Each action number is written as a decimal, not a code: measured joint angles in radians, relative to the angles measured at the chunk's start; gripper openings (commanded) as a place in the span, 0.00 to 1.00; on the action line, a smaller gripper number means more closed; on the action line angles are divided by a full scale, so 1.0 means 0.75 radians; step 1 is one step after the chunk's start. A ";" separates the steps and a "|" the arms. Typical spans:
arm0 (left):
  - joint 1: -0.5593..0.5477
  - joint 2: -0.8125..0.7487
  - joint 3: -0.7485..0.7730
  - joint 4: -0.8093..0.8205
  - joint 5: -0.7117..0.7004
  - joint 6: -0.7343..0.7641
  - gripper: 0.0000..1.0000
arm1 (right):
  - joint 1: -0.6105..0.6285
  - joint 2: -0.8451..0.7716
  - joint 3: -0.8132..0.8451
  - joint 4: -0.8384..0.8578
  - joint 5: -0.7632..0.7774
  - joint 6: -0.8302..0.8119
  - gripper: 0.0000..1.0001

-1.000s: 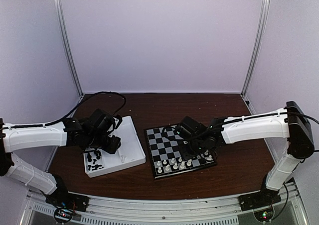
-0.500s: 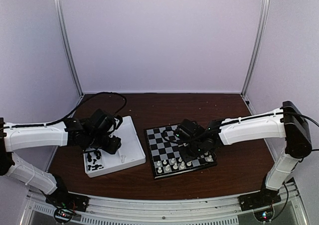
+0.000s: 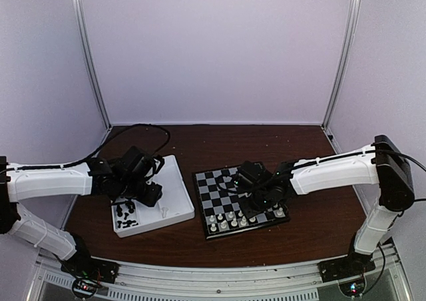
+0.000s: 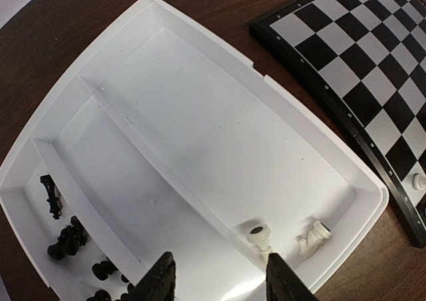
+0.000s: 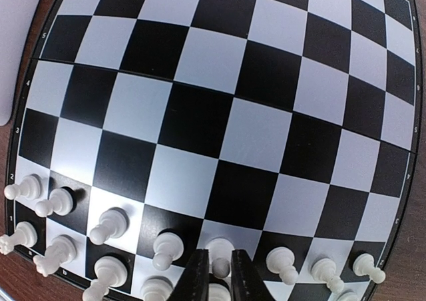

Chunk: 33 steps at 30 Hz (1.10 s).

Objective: Set up the chess pieces on the board
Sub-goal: Place the chess piece on the chessboard.

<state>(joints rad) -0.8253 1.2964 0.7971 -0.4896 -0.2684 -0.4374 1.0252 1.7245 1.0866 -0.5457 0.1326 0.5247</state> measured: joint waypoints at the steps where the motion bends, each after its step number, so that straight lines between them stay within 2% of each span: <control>1: 0.000 0.001 0.000 0.000 0.000 0.001 0.47 | 0.000 0.001 0.000 -0.001 0.000 -0.001 0.18; 7: 0.000 0.001 0.000 0.000 0.000 0.001 0.47 | 0.000 0.001 -0.001 -0.001 0.003 -0.001 0.23; 21: 0.000 0.010 0.021 -0.007 0.006 -0.001 0.46 | 0.000 -0.005 -0.001 -0.008 0.017 -0.005 0.24; 27: 0.000 0.053 0.067 -0.106 0.012 -0.023 0.41 | 0.000 -0.050 0.018 -0.030 0.058 -0.039 0.25; 30: 0.000 0.119 0.121 -0.172 0.060 -0.027 0.37 | 0.000 -0.076 0.049 -0.031 0.072 -0.059 0.25; 33: 0.000 0.189 0.179 -0.219 0.129 -0.039 0.37 | -0.001 -0.091 0.080 -0.025 0.077 -0.073 0.25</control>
<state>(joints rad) -0.8253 1.4380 0.9314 -0.6540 -0.1719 -0.4664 1.0248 1.6566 1.1469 -0.5644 0.1902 0.4698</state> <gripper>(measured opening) 0.370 0.254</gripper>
